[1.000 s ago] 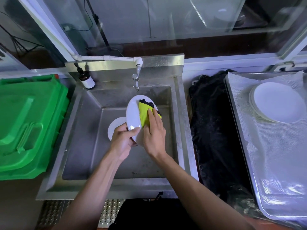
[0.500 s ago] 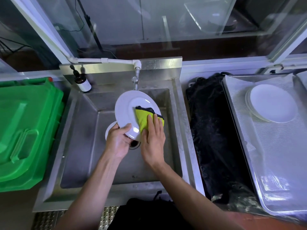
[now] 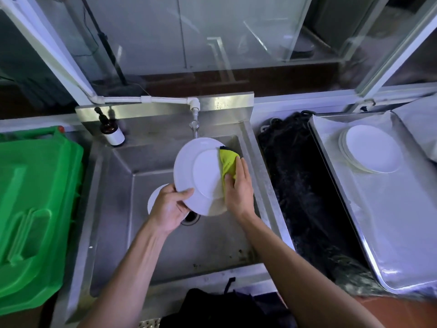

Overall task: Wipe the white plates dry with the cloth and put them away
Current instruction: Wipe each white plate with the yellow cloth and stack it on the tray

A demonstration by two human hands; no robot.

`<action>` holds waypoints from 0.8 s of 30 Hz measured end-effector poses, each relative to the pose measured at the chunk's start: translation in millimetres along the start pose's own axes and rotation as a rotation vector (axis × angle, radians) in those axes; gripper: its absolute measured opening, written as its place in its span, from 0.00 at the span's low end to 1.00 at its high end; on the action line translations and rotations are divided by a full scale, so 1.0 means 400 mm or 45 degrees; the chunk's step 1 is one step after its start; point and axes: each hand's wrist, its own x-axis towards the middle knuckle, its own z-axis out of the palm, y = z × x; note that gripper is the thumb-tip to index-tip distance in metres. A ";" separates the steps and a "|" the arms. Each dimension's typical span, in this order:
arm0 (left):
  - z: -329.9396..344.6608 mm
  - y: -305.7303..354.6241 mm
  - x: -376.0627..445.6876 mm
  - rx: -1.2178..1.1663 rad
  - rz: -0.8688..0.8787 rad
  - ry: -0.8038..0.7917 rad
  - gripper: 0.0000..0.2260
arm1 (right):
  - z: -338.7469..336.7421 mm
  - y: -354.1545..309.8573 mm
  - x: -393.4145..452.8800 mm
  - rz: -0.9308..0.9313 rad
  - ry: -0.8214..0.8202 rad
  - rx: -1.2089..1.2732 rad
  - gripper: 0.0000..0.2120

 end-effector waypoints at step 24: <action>0.133 -0.013 0.146 1.166 0.182 -0.192 0.06 | -0.074 -0.021 -0.040 -0.110 0.315 0.095 0.18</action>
